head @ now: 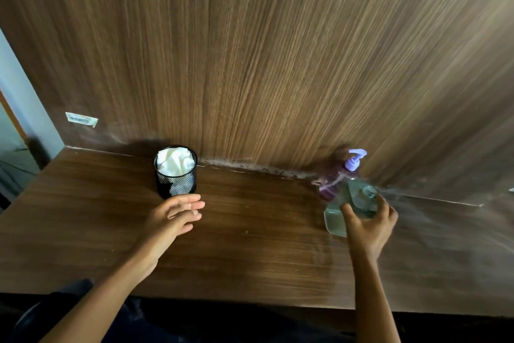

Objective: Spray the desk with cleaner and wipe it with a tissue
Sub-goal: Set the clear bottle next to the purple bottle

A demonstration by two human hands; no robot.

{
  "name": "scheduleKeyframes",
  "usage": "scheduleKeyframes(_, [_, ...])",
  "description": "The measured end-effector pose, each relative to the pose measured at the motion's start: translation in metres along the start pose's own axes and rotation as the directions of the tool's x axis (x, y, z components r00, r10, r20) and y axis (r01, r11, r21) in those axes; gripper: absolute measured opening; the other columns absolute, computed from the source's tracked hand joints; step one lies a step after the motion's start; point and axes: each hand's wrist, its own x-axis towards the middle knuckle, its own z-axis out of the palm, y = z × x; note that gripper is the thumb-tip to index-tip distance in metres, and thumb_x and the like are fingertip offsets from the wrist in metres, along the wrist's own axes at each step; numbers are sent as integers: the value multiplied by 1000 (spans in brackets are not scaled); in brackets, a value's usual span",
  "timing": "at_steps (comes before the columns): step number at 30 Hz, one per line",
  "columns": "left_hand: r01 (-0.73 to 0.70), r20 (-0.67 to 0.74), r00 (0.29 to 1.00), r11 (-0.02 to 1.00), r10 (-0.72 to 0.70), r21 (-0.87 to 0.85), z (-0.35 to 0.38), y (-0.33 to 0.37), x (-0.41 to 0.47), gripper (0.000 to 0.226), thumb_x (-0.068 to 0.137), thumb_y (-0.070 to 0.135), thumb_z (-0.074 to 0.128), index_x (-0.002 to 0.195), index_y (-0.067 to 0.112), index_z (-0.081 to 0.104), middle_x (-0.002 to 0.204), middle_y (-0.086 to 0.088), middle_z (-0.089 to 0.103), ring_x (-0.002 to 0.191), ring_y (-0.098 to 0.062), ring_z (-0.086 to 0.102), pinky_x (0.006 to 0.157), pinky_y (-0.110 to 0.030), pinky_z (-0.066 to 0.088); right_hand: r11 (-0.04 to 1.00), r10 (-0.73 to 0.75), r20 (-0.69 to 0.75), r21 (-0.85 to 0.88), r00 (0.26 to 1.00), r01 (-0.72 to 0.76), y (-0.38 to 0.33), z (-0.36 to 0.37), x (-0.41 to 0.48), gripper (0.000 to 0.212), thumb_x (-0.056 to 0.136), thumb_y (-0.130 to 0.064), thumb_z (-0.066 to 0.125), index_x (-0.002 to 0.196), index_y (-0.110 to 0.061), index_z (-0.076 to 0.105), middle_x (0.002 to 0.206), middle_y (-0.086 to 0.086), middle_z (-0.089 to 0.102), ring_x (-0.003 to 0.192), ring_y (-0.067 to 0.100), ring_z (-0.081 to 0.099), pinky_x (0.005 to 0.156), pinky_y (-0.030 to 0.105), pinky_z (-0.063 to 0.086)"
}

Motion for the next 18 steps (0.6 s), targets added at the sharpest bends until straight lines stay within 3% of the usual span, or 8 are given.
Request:
scheduleKeyframes(6, [11,42,999,1000,-11,-2,6,0,6,41,56,27,71,97,26,68,101,4,74,96,-14,69,80,-31,50,1000,18,-6,-17,1000,-18,26,0,19,66,71,-15,76,130,-9,46,130,17,40,116,30,46,92,36,41])
scheduleKeyframes(12, [29,40,999,999,-30,15,10,-1,5,33,66,16,71,98,23,67,97,4,75,102,-19,65,79,-32,49,1000,-6,-9,-12,1000,6,30,5,22,66,73,-17,74,132,-8,44,133,17,39,120,31,45,96,41,41])
scheduleKeyframes(16, [24,11,1000,999,-25,40,11,0,3,27,79,4,65,101,19,66,101,0,74,103,-20,65,83,-34,50,1000,-10,7,-3,1000,10,32,6,20,71,74,-15,74,136,-10,39,139,17,35,126,32,40,97,35,35])
scheduleKeyframes(18, [22,4,1000,999,-22,48,11,1,2,27,81,3,62,102,18,66,100,0,74,104,-20,65,84,-34,50,999,35,14,4,999,-36,33,5,20,85,71,-14,75,142,-14,28,144,19,28,131,37,33,102,44,33])
